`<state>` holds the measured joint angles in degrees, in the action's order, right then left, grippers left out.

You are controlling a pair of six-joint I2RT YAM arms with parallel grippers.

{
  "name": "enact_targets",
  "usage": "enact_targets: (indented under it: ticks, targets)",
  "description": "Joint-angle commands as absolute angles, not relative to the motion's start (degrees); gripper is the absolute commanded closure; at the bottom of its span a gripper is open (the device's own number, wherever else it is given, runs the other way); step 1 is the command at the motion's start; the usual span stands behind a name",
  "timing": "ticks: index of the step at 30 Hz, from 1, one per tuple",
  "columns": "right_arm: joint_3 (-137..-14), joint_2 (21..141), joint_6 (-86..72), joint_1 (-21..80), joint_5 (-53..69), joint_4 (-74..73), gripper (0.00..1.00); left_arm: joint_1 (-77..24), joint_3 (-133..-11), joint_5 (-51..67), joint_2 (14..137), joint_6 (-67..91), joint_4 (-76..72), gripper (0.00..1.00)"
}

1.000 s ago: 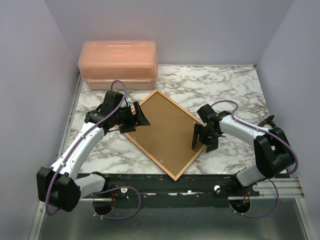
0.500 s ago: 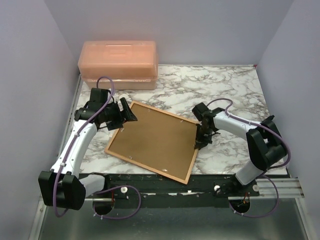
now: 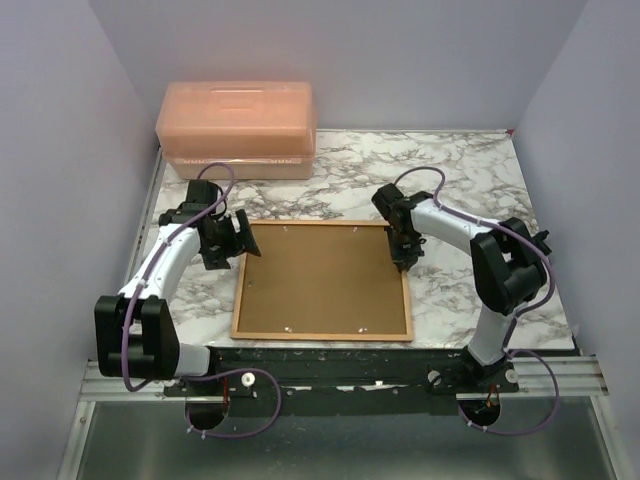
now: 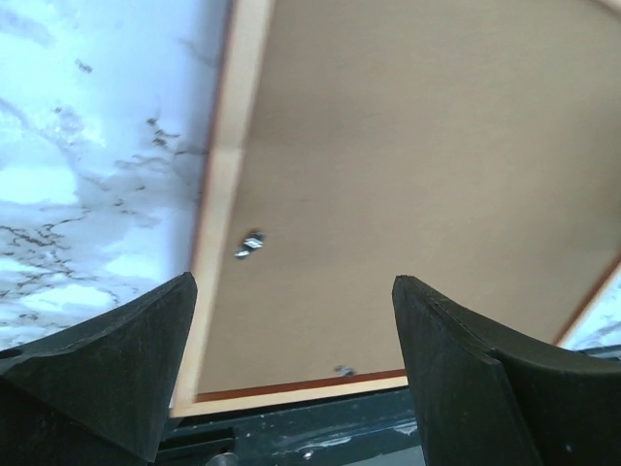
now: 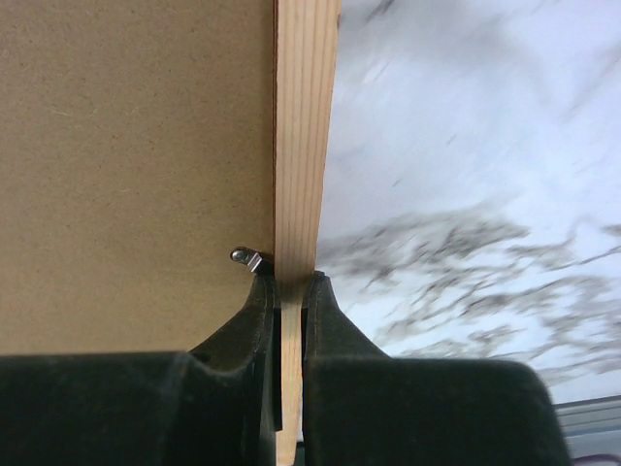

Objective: Put the photo into the frame
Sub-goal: Adjust the photo frame at the center of the board.

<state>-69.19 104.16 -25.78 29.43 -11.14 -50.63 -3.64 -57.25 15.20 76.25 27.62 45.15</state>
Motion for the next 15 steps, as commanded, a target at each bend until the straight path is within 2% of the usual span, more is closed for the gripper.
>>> enact_targets:
  ticks: [1,3,7,9,11,15]
  targets:
    - [-72.07,109.33,-19.79,26.24,-28.26,-47.54,0.96,-3.07,-54.95,9.85,81.22,27.05,44.21,0.17]
    - [-73.49,110.39,-18.69,25.81,-25.74,-46.87,0.93,-3.06,-54.61,10.91,83.58,26.99,43.37,0.18]
    - [-77.06,111.23,-20.28,24.84,-19.78,-47.99,0.4,-2.99,-53.1,13.53,85.72,26.61,41.39,0.18]
    - [-77.34,110.27,-21.19,24.24,-16.45,-47.4,0.25,-2.99,-52.12,14.8,86.01,26.54,40.82,0.18]
    - [-77.14,109.49,-21.96,23.28,-12.54,-46.79,0.22,-3.08,-51.0,16.86,85.95,26.67,39.83,0.19]
    - [-75.39,108.98,-22.77,21.5,-5.93,-44.48,0.22,-3.18,-49.51,18.93,85.82,27.42,38.5,0.19]
